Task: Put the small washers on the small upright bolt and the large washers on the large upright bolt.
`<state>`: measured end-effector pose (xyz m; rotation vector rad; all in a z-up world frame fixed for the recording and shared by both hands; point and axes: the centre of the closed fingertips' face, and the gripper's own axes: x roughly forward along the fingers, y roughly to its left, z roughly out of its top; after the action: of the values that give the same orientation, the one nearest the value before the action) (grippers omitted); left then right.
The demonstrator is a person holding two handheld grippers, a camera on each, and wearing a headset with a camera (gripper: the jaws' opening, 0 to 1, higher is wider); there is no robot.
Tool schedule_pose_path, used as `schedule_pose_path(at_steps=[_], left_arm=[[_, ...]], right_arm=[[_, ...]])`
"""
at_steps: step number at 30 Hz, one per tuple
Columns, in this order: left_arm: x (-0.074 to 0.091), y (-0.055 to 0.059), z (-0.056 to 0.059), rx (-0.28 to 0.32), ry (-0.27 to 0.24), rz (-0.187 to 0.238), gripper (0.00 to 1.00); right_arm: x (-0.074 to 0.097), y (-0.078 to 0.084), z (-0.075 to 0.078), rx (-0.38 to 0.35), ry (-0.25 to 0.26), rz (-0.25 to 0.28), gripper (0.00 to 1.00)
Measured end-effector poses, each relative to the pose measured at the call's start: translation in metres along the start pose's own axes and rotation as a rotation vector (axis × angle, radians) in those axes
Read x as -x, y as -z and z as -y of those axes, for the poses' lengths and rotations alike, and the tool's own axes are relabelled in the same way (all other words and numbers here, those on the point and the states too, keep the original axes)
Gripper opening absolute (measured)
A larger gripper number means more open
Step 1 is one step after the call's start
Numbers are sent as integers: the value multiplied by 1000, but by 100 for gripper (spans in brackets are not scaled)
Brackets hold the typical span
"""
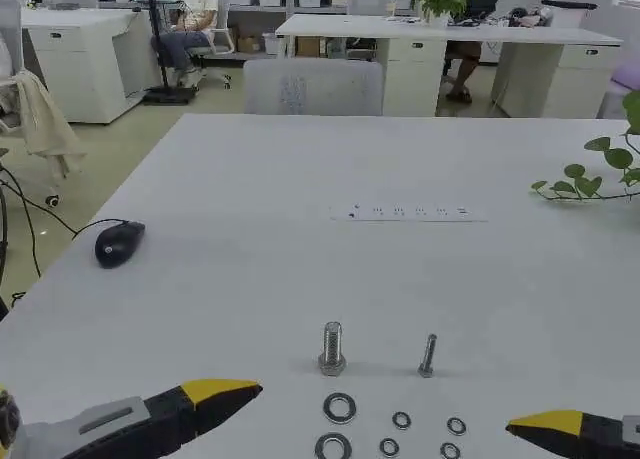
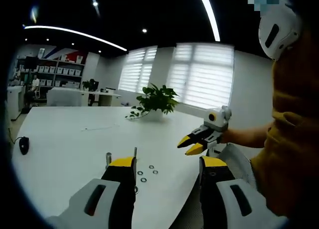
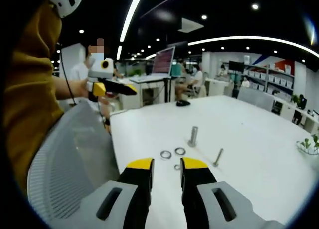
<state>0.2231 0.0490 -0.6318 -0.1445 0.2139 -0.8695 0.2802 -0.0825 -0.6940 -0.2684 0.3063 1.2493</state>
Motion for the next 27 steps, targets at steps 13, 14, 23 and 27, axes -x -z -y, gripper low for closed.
schedule_pose_path(at_steps=[13, 14, 23, 27], left_arm=[[-4, -1, 2, -7, 18, -12, 50], [-4, -1, 2, -8, 19, -13, 50], [-3, -1, 1, -14, 16, -21, 49], [-2, 0, 2, -14, 16, -27, 49]], right_arm=[[1, -1, 2, 5, 7, -3, 23], [1, -1, 1, 6, 4, -4, 23], [-4, 0, -3, 9, -15, -13, 23], [-6, -2, -1, 12, -14, -5, 23]])
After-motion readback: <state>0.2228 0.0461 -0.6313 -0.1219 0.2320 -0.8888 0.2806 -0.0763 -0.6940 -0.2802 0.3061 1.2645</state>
